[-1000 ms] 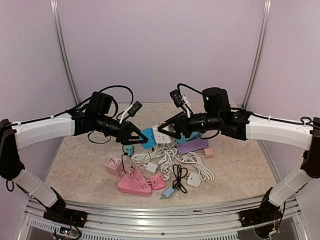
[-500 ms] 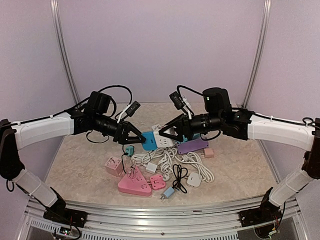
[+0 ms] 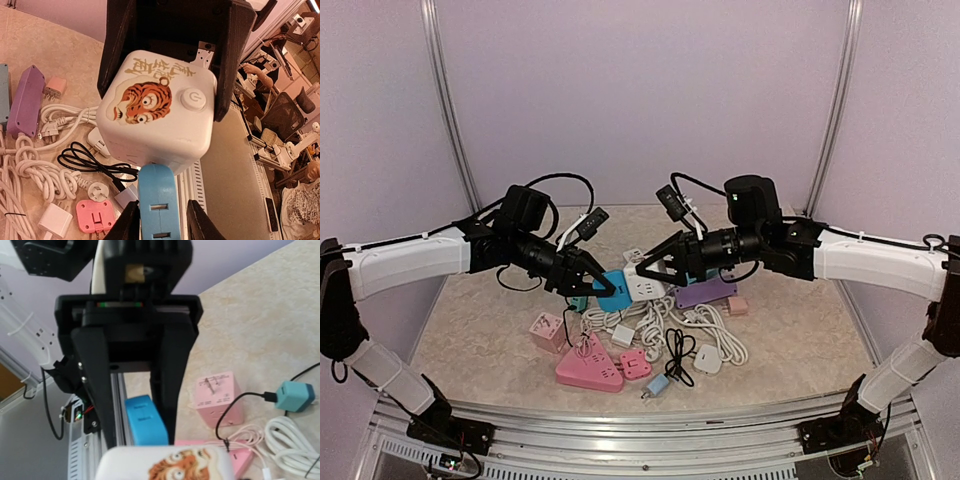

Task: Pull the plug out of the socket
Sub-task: Remove the plug from the socket.

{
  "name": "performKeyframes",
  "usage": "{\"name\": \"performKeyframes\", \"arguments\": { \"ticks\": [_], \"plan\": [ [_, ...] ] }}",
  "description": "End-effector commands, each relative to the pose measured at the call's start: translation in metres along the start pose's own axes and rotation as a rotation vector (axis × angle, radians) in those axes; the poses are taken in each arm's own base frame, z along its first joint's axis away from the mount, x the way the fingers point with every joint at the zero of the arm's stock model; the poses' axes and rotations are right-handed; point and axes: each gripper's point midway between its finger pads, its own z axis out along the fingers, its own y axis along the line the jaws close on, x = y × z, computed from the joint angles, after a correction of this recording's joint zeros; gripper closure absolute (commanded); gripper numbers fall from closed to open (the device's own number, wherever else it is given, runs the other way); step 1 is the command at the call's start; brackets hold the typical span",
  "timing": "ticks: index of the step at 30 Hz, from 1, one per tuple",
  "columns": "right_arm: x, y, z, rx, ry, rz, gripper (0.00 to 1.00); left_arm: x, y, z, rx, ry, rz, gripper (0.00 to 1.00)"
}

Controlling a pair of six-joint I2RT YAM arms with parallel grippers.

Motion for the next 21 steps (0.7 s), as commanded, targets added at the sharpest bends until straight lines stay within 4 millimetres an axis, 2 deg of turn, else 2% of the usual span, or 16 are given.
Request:
{"name": "performKeyframes", "arguments": {
  "ticks": [1, 18, 21],
  "plan": [
    [-0.014, 0.013, 0.004, -0.061, -0.031, -0.028, 1.00, -0.004, -0.011, 0.002, 0.050, -0.004, 0.023, 0.67],
    [-0.016, 0.020, 0.008, -0.103, -0.029, -0.029, 1.00, 0.001, -0.009, 0.012, 0.062, 0.020, 0.004, 0.70],
    [-0.015, 0.020, 0.009, -0.105, -0.025, -0.028, 1.00, 0.002, -0.010, 0.013, 0.061, 0.027, 0.003, 0.74]
  ]
}}
